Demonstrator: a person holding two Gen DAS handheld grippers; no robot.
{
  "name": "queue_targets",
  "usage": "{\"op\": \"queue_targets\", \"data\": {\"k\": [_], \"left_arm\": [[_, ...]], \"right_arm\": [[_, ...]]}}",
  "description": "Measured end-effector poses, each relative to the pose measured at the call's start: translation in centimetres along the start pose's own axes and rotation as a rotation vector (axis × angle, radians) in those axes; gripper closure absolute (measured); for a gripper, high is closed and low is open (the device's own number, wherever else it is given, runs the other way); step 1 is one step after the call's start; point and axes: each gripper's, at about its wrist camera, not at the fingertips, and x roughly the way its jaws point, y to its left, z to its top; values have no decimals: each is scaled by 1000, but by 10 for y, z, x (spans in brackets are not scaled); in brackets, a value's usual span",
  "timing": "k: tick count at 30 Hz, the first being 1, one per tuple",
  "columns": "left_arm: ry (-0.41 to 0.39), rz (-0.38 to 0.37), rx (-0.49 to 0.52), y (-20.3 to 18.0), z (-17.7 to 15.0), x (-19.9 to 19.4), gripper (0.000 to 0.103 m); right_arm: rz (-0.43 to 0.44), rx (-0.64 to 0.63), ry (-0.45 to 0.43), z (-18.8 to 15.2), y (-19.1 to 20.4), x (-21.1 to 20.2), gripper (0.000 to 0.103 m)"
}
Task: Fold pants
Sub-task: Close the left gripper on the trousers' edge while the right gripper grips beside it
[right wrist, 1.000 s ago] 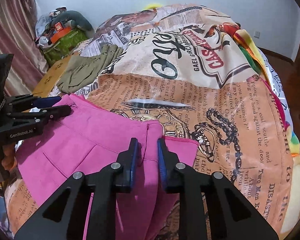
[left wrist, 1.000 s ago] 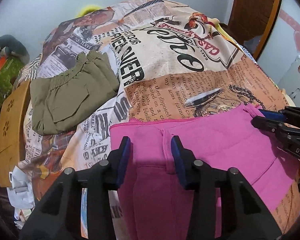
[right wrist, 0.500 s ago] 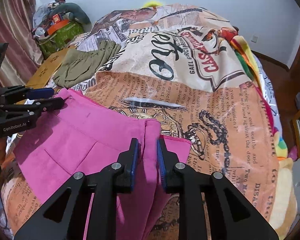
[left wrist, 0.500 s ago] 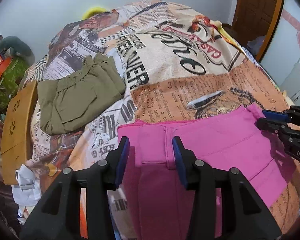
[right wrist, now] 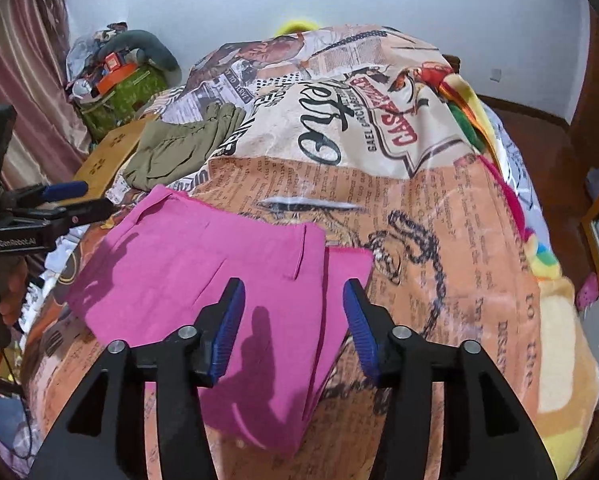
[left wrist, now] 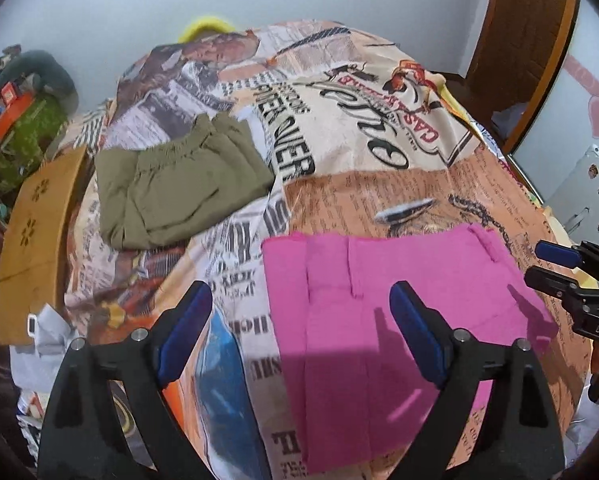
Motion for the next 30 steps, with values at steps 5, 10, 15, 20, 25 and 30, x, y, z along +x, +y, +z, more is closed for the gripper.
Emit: {"op": "queue_targets", "data": {"k": [5,10,15,20,25,30], "left_arm": [[38,0,-1,0,-14,11,12],[57,-14,2,2,-24,24,12],[84,-111,-93,15,-28,39,16],[98,-214,-137,18,-32,42,36],[97,-258,-175,19,-34,41,48],[100,-277,-199,17,-35,38,61]], "right_arm": [[10,48,24,-16,-5,6,46],[45,116,57,-26,-18,17,46],[94,165,85,-30,-25,26,41],[134,182,89,-30,-28,31,38],[150,181,85,-28,-27,34,41],[147,138,81,-25,-20,34,57]]}}
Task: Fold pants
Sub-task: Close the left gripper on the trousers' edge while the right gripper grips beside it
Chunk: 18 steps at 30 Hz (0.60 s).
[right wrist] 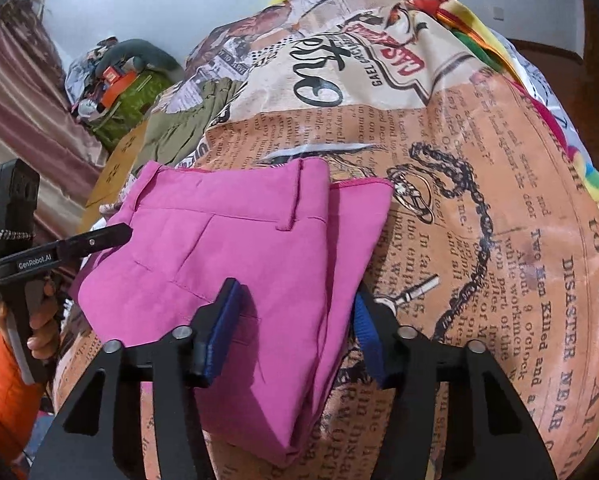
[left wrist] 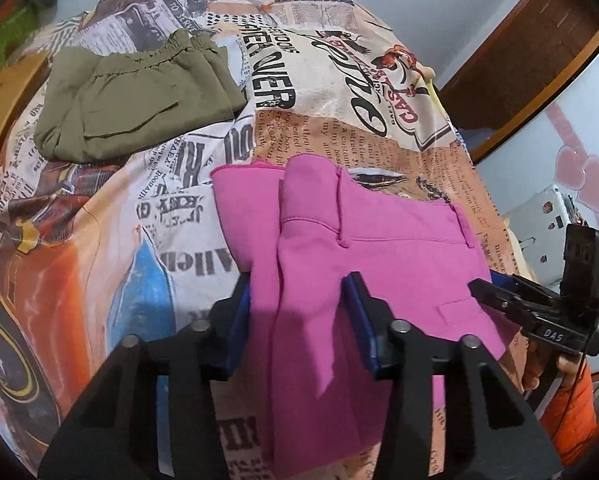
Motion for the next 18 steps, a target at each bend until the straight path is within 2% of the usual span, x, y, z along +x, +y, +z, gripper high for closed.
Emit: {"op": "queue_targets", "data": {"k": [2,6,9,13,18], "left_arm": [[-2,11,3,-4,0,-1,65],[-13,38,4,-11,0,-5,74],[-31,86,38,-20,-1,-11,78],[-71,150,85,-32,-3,-21,81],[-120,183,110,-35,-1,-40,82]], "right_arm": [[11,-10,-4,0,2,-1,68],[-8,-21,-9,1,6,-1,79],[-22,-35,-21,2,9,-3,88],[-27,-57,-40,6,13,-8,91],[-29,-119,-89,17,32,-18,93]]}}
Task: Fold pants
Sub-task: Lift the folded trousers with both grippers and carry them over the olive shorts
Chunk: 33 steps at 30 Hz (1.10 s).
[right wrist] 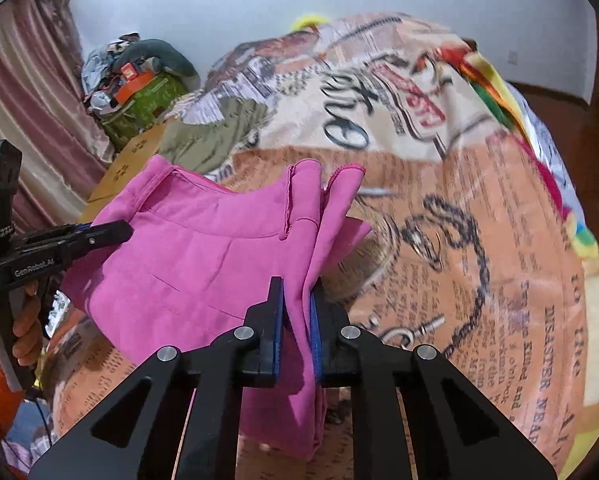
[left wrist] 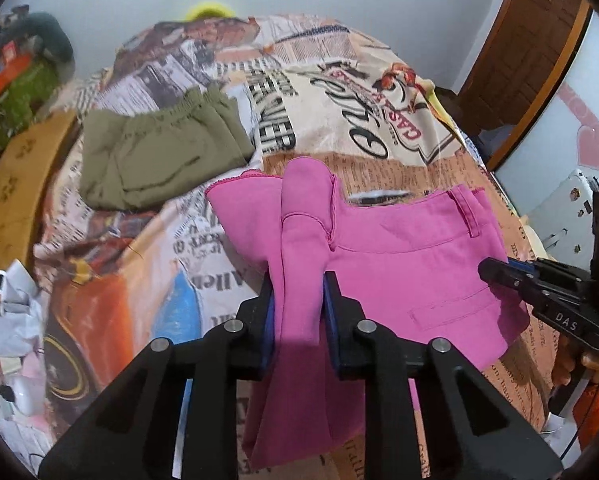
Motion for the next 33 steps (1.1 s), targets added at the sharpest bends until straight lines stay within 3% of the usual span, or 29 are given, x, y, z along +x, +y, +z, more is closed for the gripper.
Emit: {"op": "queue_targets", "data": {"k": [16,33], "left_arm": [[-165,103,-34,48,60,-48,82],[-211,249,-110,150,113,-24,82]], "right_arm": [[25,-108,-140,80,56,8,93],[81,-231,-147,163,118,87,93]]}}
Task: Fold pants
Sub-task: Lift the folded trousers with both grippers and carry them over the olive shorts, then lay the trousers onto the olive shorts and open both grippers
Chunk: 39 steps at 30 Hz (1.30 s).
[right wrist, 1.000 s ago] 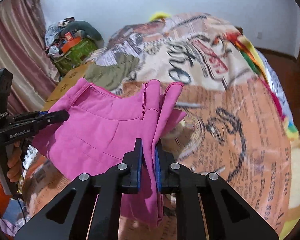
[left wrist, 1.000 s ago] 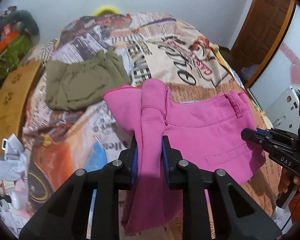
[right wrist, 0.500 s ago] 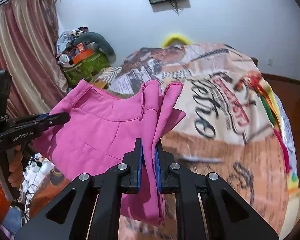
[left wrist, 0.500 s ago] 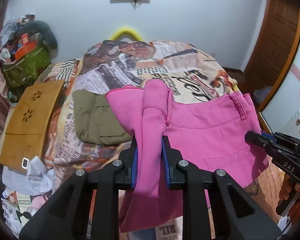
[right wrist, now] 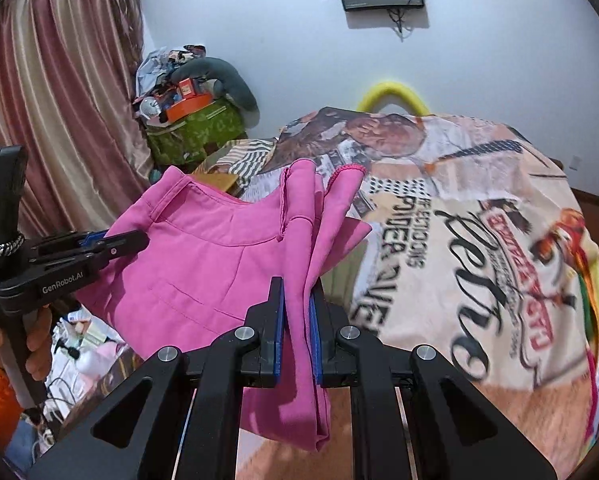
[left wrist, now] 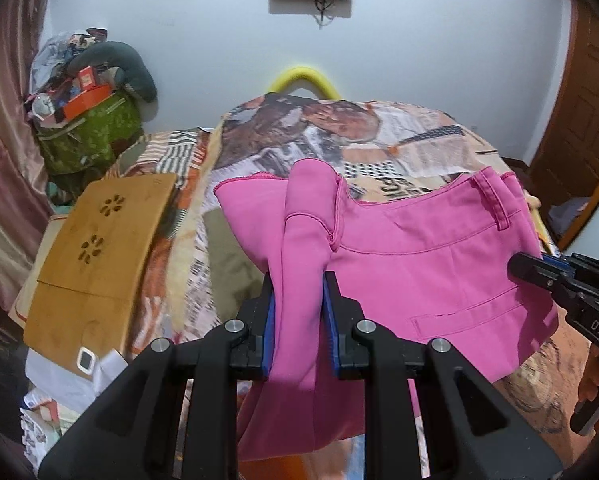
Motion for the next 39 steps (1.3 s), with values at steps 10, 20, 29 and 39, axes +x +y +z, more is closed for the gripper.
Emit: {"op": "queue_targets", "data": {"k": [10,20,29,39], "left_arm": [[40,27,-16,31,17,78,82],[12,-8,-33,47,19,141,82],[169,24,-57,61,-1,199,77],[140,113,-79,80,-8,185,66]], "right_arm": [[-38,4,48,18,-4,70,93],[-79,42,85,18,-21,121,93],[-108,21,169,0,-21,159,93],[-152,-6,197,-13,-27,150,85]]}}
